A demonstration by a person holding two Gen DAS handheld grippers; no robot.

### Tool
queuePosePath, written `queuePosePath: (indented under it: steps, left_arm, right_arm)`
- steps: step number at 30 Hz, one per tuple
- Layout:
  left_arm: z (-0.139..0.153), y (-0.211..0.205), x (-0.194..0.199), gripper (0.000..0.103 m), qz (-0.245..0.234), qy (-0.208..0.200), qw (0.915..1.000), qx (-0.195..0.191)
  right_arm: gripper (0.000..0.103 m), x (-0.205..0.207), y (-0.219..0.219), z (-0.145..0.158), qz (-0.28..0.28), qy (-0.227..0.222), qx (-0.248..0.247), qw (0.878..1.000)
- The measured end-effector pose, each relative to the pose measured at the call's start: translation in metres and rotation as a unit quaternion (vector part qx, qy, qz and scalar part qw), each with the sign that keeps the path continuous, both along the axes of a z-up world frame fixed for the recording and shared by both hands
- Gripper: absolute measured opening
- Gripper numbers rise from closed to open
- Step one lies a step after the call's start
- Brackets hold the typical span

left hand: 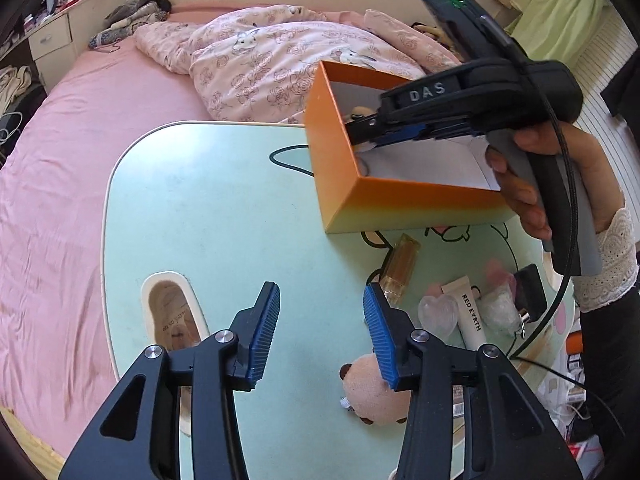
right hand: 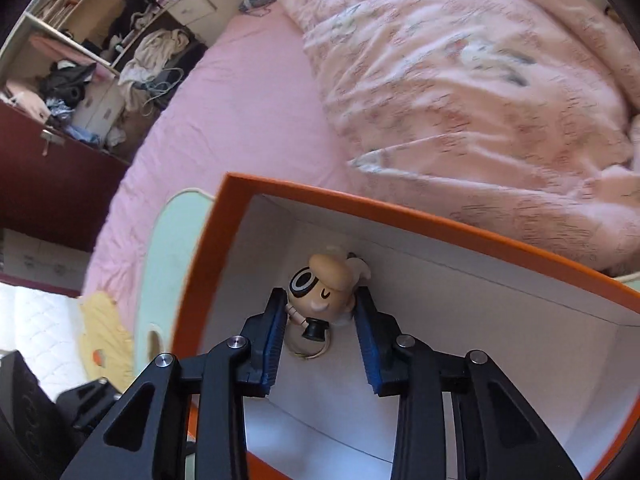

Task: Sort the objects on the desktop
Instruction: 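Grasp the panda keychain in the box with the right gripper, then lift the panda keychain out and lower it onto the table with the right gripper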

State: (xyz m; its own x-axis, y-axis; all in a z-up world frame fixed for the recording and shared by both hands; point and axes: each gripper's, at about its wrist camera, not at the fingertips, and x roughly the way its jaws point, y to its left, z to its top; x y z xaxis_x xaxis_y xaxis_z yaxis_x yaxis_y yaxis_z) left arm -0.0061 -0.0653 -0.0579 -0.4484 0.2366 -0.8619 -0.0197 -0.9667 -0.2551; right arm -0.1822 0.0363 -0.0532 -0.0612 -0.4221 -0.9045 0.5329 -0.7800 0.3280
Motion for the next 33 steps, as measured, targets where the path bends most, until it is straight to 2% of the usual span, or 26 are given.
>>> queuePosePath:
  steps: [5, 9, 13, 17, 20, 22, 24, 26, 30, 33]
  left_arm:
    - [-0.002, -0.001, 0.0, 0.045, 0.0, -0.001, 1.0, 0.002]
    - [-0.002, 0.0, 0.0, 0.045, -0.001, -0.002, 1.0, 0.004]
    - [0.0, 0.006, -0.003, 0.045, -0.001, -0.003, 1.0, 0.006]
    - [0.005, 0.008, -0.01, 0.045, 0.016, 0.011, 0.9996, 0.022]
    - [0.006, 0.002, -0.023, 0.045, 0.067, 0.034, 0.9961, 0.047]
    - [0.006, -0.003, -0.032, 0.046, 0.102, 0.048, 0.9916, 0.064]
    - [0.005, -0.005, -0.039, 0.046, 0.12, 0.051, 0.9891, 0.068]
    - [0.002, -0.005, -0.043, 0.046, 0.126, 0.043, 0.9887, 0.07]
    - [0.002, -0.001, -0.039, 0.046, 0.122, 0.041, 0.9901, 0.056]
    - [0.007, 0.005, -0.025, 0.046, 0.101, 0.047, 0.9922, 0.056]
  right_arm:
    - [0.032, 0.018, 0.042, 0.033, -0.013, 0.043, -0.044, 0.998]
    - [0.033, 0.057, 0.087, 0.078, -0.015, 0.088, -0.091, 0.992]
    - [0.033, 0.099, 0.124, 0.1, -0.009, 0.096, -0.133, 0.986]
    - [0.034, 0.139, 0.147, 0.089, -0.005, 0.076, -0.164, 0.984]
    - [0.034, 0.155, 0.156, 0.073, -0.025, 0.079, -0.151, 0.985]
    - [0.034, 0.156, 0.161, 0.06, -0.037, 0.065, -0.155, 0.985]
    - [0.034, 0.154, 0.165, 0.051, -0.052, 0.062, -0.147, 0.986]
    - [0.034, 0.154, 0.167, 0.047, -0.06, 0.066, -0.137, 0.987]
    - [0.034, 0.165, 0.174, 0.045, -0.061, 0.072, -0.159, 0.983]
    - [0.034, 0.178, 0.183, 0.045, -0.061, 0.078, -0.17, 0.981]
